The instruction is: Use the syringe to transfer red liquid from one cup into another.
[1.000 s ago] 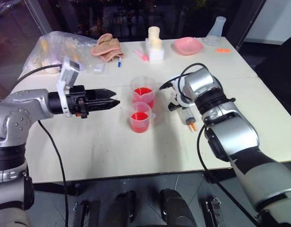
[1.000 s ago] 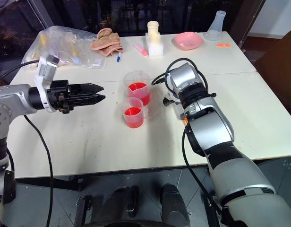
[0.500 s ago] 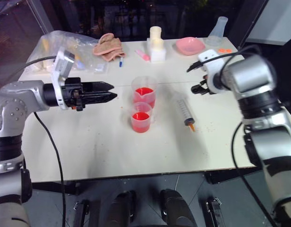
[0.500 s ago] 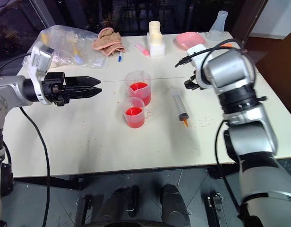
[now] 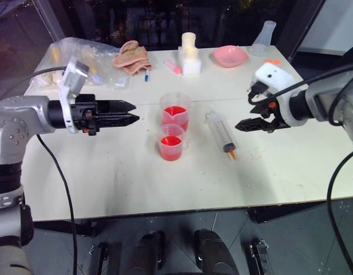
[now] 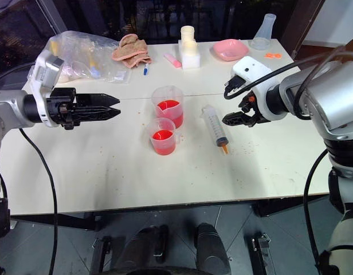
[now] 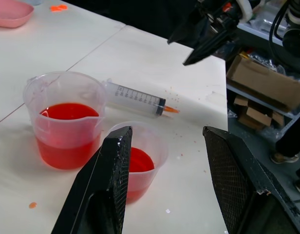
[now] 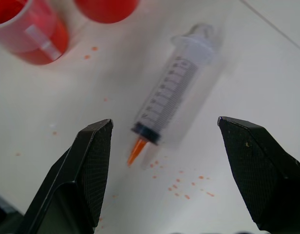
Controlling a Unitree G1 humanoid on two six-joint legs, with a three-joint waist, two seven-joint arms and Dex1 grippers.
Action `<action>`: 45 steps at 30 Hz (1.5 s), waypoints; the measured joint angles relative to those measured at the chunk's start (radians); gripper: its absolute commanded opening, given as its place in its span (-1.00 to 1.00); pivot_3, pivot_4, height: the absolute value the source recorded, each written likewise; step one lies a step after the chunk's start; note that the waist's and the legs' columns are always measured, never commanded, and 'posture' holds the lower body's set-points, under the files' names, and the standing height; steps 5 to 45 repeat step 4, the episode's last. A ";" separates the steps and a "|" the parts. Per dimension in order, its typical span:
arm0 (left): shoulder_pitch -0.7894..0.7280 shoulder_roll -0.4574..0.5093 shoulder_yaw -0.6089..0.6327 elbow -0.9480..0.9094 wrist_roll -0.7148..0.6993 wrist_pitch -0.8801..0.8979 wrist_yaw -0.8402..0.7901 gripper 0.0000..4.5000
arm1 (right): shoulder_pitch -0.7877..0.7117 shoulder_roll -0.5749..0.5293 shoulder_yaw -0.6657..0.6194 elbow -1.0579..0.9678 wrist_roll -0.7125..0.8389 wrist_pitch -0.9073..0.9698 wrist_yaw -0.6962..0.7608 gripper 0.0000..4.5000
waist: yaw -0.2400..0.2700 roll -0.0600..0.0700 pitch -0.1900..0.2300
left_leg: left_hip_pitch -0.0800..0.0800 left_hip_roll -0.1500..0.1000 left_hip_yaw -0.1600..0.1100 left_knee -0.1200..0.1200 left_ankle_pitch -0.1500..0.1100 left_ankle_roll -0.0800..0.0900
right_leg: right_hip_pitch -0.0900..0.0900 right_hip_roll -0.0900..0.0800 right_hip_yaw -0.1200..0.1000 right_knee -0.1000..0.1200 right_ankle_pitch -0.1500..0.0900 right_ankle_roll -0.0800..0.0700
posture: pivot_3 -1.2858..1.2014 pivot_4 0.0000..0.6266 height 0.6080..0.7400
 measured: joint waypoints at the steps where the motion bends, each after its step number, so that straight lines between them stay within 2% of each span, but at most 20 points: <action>1: 0.000 0.000 0.000 0.000 0.000 0.000 -0.002 0.08 | 0.000 0.000 0.000 -0.001 0.008 -0.001 0.000 0.60 | 0.000 0.000 0.000 | 0.000 0.000 0.000 0.000 0.000 0.000 | 0.000 0.000 0.000 0.000 0.000 0.000 | 0.03 -0.52 1.00; 45: 0.000 0.000 0.000 0.000 0.002 -0.001 -0.006 0.08 | -0.001 0.000 0.000 -0.001 0.019 -0.007 -0.005 0.60 | 0.002 0.000 0.000 | 0.000 0.000 0.000 0.000 0.000 0.000 | 0.000 0.000 0.000 0.000 0.000 0.000 | 0.03 -0.52 1.00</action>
